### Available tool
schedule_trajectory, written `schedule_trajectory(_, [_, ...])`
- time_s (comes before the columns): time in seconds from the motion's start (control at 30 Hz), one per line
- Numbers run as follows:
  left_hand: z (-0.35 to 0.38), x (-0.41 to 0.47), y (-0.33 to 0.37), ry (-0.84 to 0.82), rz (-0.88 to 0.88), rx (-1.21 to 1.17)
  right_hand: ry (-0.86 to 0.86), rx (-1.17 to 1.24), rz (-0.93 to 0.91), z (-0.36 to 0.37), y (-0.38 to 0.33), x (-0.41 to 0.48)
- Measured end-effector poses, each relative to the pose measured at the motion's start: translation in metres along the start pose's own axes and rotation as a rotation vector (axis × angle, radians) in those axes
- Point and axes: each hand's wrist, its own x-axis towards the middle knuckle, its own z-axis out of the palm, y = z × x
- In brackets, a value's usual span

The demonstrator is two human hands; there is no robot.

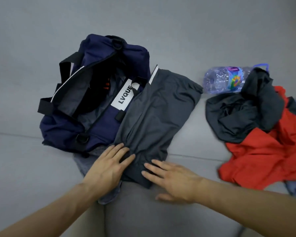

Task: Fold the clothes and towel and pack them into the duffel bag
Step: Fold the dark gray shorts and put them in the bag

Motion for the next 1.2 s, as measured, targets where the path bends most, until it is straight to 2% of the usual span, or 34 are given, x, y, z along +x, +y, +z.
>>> schedule_trajectory(0.1, [-0.005, 0.022, 0.021, -0.147, -0.011, 0.059, -0.122, -0.013, 0.064, 0.009, 0.018, -0.012])
schedule_trajectory(0.3, [-0.008, 0.058, 0.065, -0.209, 0.084, 0.004, -0.192, -0.06, 0.222, 0.021, 0.05, -0.073])
schedule_trajectory(0.33, [-0.007, 0.065, 0.077, -0.209, 0.114, -0.013, -0.194, -0.046, 0.254, 0.025, 0.053, -0.089])
schedule_trajectory(0.43, [-0.002, 0.077, 0.11, -0.356, 0.156, -0.038, -0.131, 0.013, 0.319, 0.048, 0.055, -0.136])
schedule_trajectory(0.57, [0.019, 0.057, 0.136, -0.233, 0.23, -0.012, 0.063, 0.036, 0.379, 0.092, 0.039, -0.161])
schedule_trajectory(0.7, [0.032, 0.038, 0.135, -0.131, 0.194, 0.012, 0.233, 0.034, 0.282, 0.101, 0.012, -0.127])
schedule_trajectory(0.83, [0.031, 0.031, 0.136, -0.111, 0.161, 0.017, 0.242, 0.083, 0.331, 0.109, 0.013, -0.106])
schedule_trajectory(0.9, [0.03, 0.032, 0.139, -0.073, 0.202, 0.003, 0.271, 0.094, 0.335, 0.107, 0.016, -0.102])
schedule_trajectory(1.03, [0.03, 0.039, 0.139, -0.047, 0.245, -0.02, 0.326, 0.059, 0.312, 0.104, 0.022, -0.101])
schedule_trajectory(1.2, [0.031, 0.051, 0.137, -0.03, 0.198, -0.046, 0.429, 0.013, 0.327, 0.103, 0.027, -0.091])
